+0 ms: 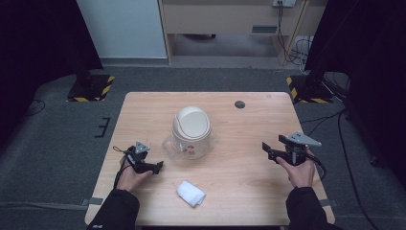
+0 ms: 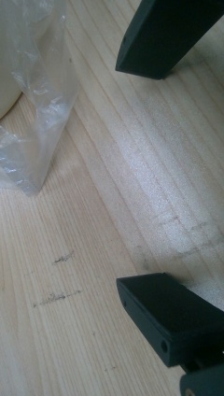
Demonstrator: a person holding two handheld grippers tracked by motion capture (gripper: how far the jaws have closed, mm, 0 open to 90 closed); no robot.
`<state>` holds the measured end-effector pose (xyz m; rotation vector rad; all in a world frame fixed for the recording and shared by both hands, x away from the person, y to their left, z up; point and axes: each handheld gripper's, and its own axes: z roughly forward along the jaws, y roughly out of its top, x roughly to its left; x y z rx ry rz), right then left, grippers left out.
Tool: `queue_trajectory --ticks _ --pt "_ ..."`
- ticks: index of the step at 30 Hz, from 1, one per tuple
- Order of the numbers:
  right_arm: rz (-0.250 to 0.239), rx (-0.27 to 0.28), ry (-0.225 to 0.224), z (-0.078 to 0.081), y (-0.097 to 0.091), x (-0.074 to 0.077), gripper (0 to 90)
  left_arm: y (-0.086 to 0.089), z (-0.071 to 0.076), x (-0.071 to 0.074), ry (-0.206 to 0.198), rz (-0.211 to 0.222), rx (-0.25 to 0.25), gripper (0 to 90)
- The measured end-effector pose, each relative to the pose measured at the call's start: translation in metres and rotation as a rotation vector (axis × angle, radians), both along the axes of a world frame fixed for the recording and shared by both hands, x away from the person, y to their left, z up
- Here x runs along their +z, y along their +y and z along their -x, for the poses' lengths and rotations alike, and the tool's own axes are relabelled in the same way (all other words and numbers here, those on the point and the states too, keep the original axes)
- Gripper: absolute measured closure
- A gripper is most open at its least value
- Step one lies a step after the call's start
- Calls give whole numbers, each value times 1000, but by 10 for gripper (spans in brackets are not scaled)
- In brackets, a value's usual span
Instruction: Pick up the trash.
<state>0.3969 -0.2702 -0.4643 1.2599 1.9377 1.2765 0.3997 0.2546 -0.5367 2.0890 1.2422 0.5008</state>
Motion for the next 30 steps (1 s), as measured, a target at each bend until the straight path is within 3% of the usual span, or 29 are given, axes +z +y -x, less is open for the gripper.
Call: queue_trajectory --ticks 7,14,30 --pt "-9 17 -31 -1 11 12 184 0 0 0 0 1 0 0" --pt "-9 77 -72 -7 36 33 181 0 0 0 0 0 -1 0" --pt "-24 205 -115 -27 111 71 164 0 0 0 1 1 -1 0"
